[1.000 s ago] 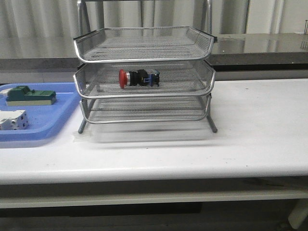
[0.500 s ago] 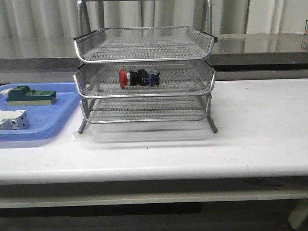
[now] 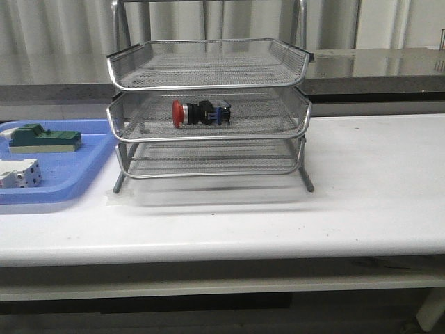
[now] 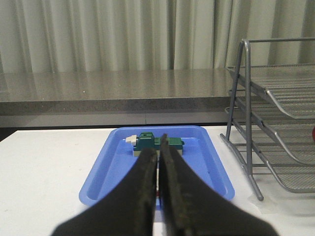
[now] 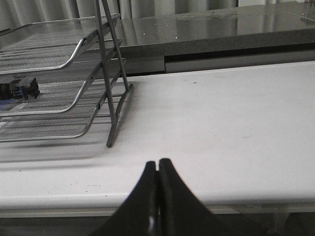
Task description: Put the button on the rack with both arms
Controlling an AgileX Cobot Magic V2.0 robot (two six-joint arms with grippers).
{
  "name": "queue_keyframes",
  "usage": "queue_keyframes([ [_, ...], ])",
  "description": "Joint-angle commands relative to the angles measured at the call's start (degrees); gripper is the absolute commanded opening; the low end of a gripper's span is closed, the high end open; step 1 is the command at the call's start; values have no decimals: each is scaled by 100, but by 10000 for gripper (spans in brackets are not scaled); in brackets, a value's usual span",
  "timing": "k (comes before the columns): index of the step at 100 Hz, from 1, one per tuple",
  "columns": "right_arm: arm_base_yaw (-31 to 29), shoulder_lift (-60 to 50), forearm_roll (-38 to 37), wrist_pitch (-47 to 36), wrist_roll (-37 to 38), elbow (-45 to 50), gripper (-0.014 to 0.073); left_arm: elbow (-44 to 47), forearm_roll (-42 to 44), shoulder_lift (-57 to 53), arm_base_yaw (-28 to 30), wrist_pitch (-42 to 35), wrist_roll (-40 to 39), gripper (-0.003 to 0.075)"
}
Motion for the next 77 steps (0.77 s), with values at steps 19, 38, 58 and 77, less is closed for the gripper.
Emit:
queue_keyframes([
  [19,-43,-106,-85,-494,-42,-100,-57,264,-97,-204,22,-532,-55,4],
  [38,-43,-106,-85,-494,-42,-100,-57,264,-97,-204,22,-532,-55,4],
  [58,-43,-106,-85,-494,-42,-100,-57,264,-97,-204,22,-532,-55,4],
  [77,-43,-106,-85,-494,-42,-100,-57,264,-97,-204,22,-532,-55,4],
])
